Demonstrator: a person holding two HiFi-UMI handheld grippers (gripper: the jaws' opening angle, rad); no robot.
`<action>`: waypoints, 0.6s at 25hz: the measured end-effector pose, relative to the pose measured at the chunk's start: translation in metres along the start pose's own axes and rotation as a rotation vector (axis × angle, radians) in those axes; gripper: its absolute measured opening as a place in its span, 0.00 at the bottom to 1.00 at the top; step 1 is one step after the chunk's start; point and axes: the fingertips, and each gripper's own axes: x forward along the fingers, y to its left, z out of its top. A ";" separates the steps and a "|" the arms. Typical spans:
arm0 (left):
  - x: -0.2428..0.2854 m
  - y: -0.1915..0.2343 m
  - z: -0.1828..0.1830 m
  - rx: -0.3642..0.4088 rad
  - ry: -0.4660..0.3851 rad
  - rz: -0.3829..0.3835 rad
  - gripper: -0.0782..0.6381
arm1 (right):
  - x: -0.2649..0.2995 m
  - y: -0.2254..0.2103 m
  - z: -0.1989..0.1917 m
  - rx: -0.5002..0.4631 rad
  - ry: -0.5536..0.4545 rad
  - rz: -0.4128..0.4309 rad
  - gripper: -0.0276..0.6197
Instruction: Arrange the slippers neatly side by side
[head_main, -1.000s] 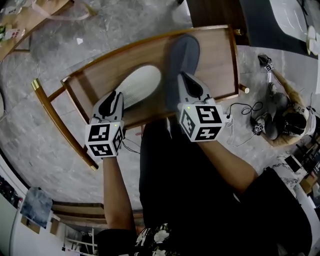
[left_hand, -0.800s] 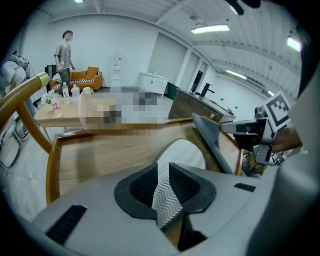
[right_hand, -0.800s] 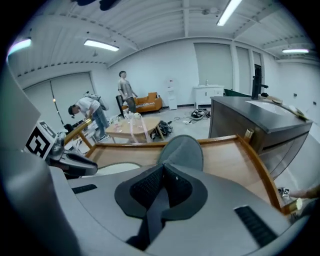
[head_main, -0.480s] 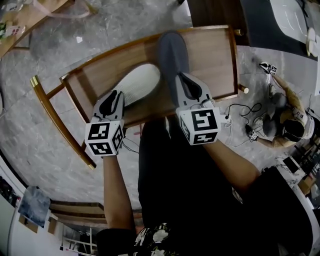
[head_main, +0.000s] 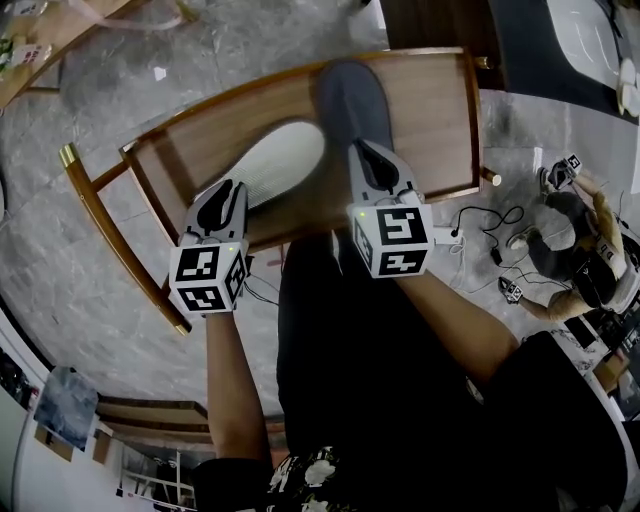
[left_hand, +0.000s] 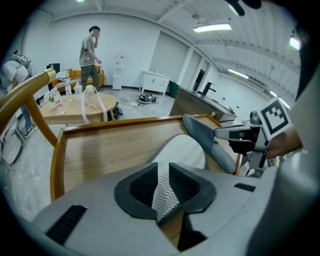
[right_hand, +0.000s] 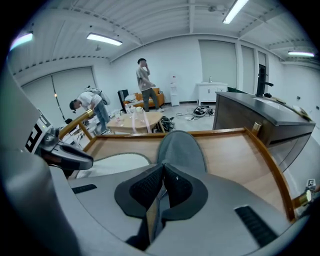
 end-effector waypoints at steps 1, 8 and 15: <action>0.000 0.000 0.000 -0.004 -0.002 -0.001 0.21 | 0.000 0.001 -0.002 -0.003 0.005 0.007 0.05; 0.004 0.000 0.009 -0.032 -0.019 -0.040 0.31 | -0.019 -0.002 0.009 -0.045 -0.068 0.011 0.30; 0.014 0.025 0.019 -0.001 0.058 -0.110 0.33 | -0.033 0.088 -0.017 -0.250 0.025 0.384 0.04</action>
